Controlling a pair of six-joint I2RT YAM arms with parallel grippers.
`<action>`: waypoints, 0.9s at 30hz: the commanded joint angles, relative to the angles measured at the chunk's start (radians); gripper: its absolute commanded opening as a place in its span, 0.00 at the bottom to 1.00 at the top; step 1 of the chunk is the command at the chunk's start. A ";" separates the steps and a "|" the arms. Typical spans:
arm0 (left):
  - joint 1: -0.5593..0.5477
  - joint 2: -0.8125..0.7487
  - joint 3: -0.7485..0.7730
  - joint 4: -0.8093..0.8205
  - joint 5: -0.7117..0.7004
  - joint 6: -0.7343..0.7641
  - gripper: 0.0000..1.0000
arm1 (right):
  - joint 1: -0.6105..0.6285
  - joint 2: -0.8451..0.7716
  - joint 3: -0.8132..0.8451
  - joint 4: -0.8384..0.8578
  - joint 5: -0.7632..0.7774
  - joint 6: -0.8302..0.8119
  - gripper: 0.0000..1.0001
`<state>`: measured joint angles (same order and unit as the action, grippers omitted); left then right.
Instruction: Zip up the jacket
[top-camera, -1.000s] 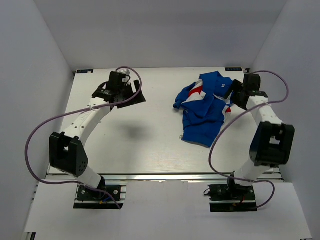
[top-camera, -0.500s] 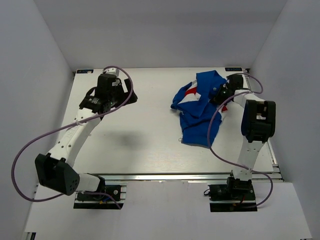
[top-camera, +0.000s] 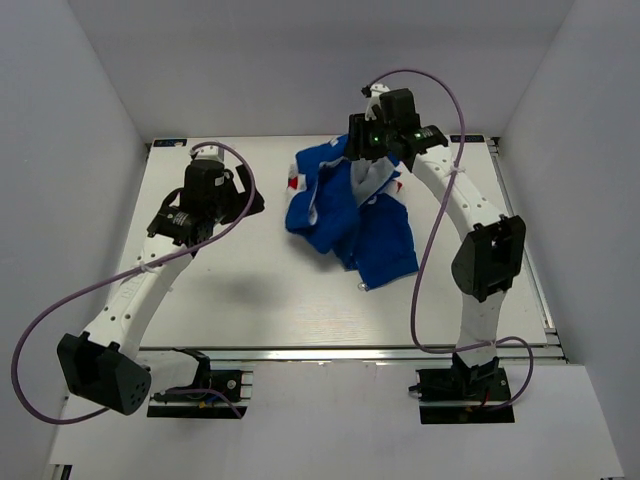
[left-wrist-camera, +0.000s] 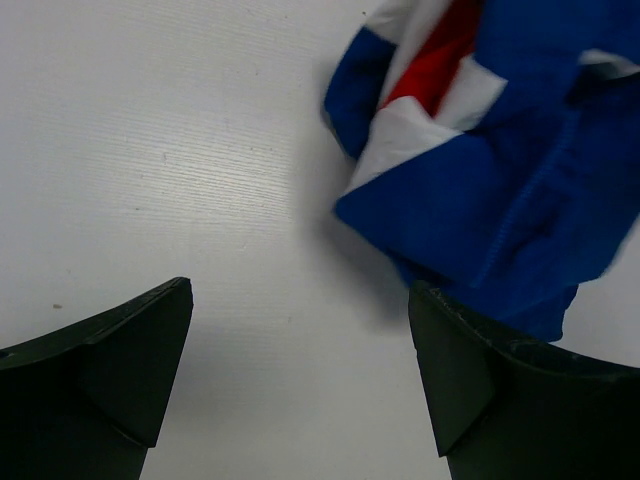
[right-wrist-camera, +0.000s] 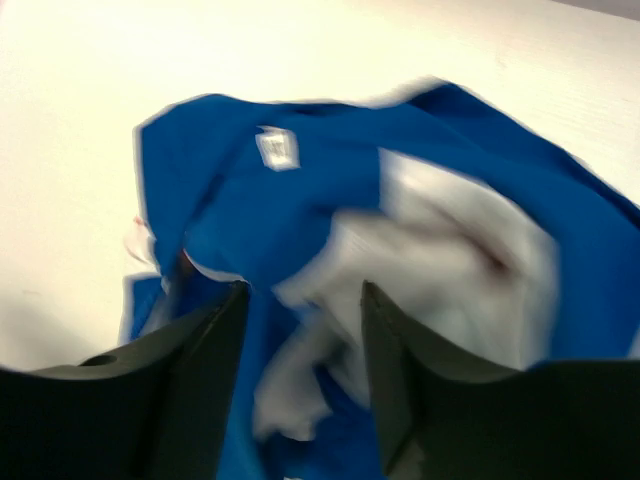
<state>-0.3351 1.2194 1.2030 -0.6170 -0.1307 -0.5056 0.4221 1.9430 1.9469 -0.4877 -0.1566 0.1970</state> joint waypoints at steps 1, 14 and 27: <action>0.002 -0.037 -0.011 -0.029 -0.029 -0.017 0.98 | -0.025 0.090 0.063 -0.227 0.104 -0.080 0.56; 0.001 0.201 0.019 0.003 0.102 -0.022 0.98 | -0.149 -0.496 -0.765 0.112 0.164 0.021 0.89; 0.001 0.812 0.562 0.013 0.060 0.113 0.98 | -0.194 -0.017 -0.309 0.158 -0.060 -0.056 0.89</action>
<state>-0.3351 1.9556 1.6604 -0.6113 -0.0700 -0.4473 0.2272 1.8595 1.4986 -0.3847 -0.1623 0.1711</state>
